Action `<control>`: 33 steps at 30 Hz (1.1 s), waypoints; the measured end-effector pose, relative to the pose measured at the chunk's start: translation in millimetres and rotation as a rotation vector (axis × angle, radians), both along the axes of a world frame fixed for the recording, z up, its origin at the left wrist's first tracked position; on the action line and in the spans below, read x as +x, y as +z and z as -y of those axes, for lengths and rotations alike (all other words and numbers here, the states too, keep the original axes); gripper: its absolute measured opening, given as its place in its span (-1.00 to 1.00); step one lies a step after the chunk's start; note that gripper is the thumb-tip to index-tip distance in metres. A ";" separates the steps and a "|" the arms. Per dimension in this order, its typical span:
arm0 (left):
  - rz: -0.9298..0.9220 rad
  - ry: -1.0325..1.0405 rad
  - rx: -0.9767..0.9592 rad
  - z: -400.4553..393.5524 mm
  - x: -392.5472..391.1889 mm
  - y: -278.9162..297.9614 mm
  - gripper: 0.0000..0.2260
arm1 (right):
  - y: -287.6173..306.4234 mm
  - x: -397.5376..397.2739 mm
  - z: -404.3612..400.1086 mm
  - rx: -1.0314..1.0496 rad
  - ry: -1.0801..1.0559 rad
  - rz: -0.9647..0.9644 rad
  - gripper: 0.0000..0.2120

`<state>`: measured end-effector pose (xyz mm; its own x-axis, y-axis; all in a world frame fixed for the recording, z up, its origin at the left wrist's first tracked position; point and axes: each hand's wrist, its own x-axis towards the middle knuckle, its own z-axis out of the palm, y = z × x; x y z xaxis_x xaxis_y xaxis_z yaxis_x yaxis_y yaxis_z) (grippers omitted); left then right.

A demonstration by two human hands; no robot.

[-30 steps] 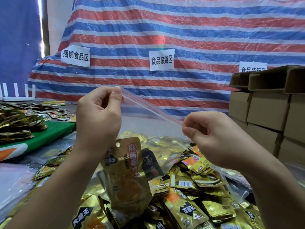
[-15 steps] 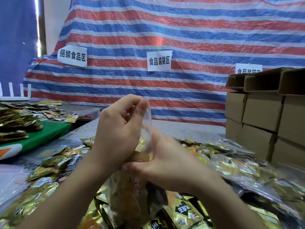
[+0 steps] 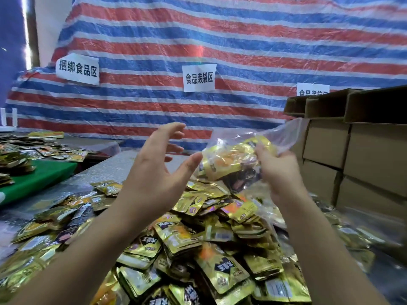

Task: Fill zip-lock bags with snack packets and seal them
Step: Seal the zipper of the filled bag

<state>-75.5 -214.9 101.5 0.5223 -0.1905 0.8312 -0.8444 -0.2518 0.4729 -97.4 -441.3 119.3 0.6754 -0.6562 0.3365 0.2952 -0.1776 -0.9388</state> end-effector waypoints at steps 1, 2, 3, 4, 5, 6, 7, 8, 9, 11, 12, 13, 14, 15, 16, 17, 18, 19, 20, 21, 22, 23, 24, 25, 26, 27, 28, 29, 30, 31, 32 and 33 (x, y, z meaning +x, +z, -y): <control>-0.013 -0.009 0.002 1.6 -0.7 -1.0 -0.50 | -4.8 8.3 18.2 0.088 -0.058 0.012 -0.83; -0.023 -0.016 0.008 3.1 -1.4 -1.7 -0.52 | -11.6 16.1 36.2 0.176 -0.105 0.010 -0.86; -0.029 -0.019 0.014 4.3 -1.8 -2.2 -0.53 | -20.6 22.2 53.0 0.252 -0.142 -0.020 -0.87; -0.033 -0.022 0.019 5.1 -2.4 -2.7 -0.55 | -32.0 27.6 68.5 0.323 -0.158 -0.074 -0.83; -0.033 -0.025 0.020 5.8 -2.7 -3.1 -0.60 | -45.2 31.5 81.3 0.380 -0.152 -0.144 -0.80; -0.032 -0.027 0.017 6.4 -2.7 -3.7 -0.65 | -59.6 33.2 92.0 0.390 -0.145 -0.221 -0.79; -0.028 -0.027 0.012 6.6 -2.9 -4.3 -0.69 | -73.5 33.6 99.6 0.363 -0.155 -0.294 -0.77; -0.024 -0.025 0.005 6.7 -3.0 -4.4 -0.71 | -84.5 34.2 105.0 0.330 -0.177 -0.354 -0.70; -0.021 -0.024 -0.003 6.5 -3.0 -4.4 -0.73 | -93.0 35.7 110.4 0.306 -0.220 -0.383 -0.61; -0.022 -0.025 -0.017 6.3 -3.3 -4.2 -0.75 | -96.6 35.2 114.0 0.309 -0.371 -0.372 -0.41; -0.024 -0.026 -0.022 6.1 -3.4 -4.1 -0.75 | -93.6 33.6 114.4 0.278 -0.470 -0.356 -0.30; -0.027 -0.028 -0.023 5.8 -3.5 -4.2 -0.75 | -89.7 30.9 113.9 0.205 -0.557 -0.349 -0.23; -0.029 -0.030 -0.022 5.6 -3.6 -4.2 -0.75 | -86.0 27.7 111.8 0.110 -0.625 -0.339 -0.21; -0.030 -0.029 -0.021 5.1 -3.5 -4.1 -0.75 | -83.4 24.8 108.3 -0.009 -0.679 -0.322 -0.23; -0.030 -0.027 -0.022 4.6 -3.2 -4.0 -0.74 | -81.7 22.7 103.9 -0.146 -0.718 -0.303 -0.28; -0.029 -0.024 -0.023 4.4 -2.8 -3.6 -0.74 | -81.0 21.5 98.4 -0.293 -0.737 -0.278 -0.35; -0.028 -0.021 -0.022 4.5 -2.5 -3.4 -0.75 | -81.2 21.9 93.3 -0.436 -0.730 -0.249 -0.43; -0.027 -0.019 -0.019 4.6 -2.3 -3.5 -0.76 | -82.0 23.7 89.4 -0.555 -0.690 -0.226 -0.49; -0.026 -0.017 -0.015 5.0 -2.3 -3.6 -0.77 | -82.4 26.9 85.9 -0.631 -0.613 -0.223 -0.51; -0.024 -0.015 -0.009 5.1 -2.3 -3.8 -0.78 | -83.4 30.2 83.4 -0.677 -0.520 -0.257 -0.51; -0.023 -0.014 -0.001 5.0 -2.4 -4.1 -0.79 | -85.7 33.7 82.7 -0.722 -0.440 -0.341 -0.49; -0.023 -0.014 0.006 4.8 -2.5 -4.2 -0.81 | -89.5 36.8 82.8 -0.786 -0.383 -0.469 -0.49; -0.023 -0.016 0.014 4.4 -2.3 -4.0 -0.82 | -94.5 39.9 83.7 -0.854 -0.340 -0.612 -0.50; -0.024 -0.017 0.021 3.9 -1.9 -3.8 -0.83 | -99.7 41.8 84.7 -0.902 -0.298 -0.735 -0.52; -0.026 -0.018 0.030 3.4 -1.4 -3.6 -0.85 | -104.4 42.8 85.4 -0.918 -0.261 -0.817 -0.54; -0.028 -0.018 0.039 3.1 -0.6 -3.5 -0.87 | -107.9 43.7 86.2 -0.917 -0.245 -0.850 -0.55; -0.030 -0.016 0.048 2.9 0.2 -3.6 -0.89 | -109.0 44.0 86.8 -0.915 -0.251 -0.847 -0.58; -0.030 -0.012 0.058 2.9 1.1 -3.9 -0.90 | -107.4 43.5 86.4 -0.923 -0.271 -0.833 -0.63; -0.031 -0.009 0.069 3.4 1.8 -4.4 -0.90 | -104.4 42.8 85.3 -0.930 -0.298 -0.818 -0.69; -0.031 -0.007 0.077 3.9 2.7 -5.3 -0.89 | -100.9 41.7 83.6 -0.923 -0.321 -0.788 -0.75; -0.032 -0.007 0.084 4.3 3.6 -6.3 -0.88 | -97.3 41.8 80.7 -0.899 -0.322 -0.738 -0.75; -0.033 -0.009 0.091 4.9 4.8 -7.4 -0.88 | -93.1 41.2 75.4 -0.863 -0.294 -0.680 -0.74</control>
<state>-70.7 -219.7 94.2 0.5470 -0.2690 0.7927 -0.8311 -0.2877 0.4759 -56.2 -516.7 26.2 0.7490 -0.5462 0.3751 -0.3886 -0.8206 -0.4190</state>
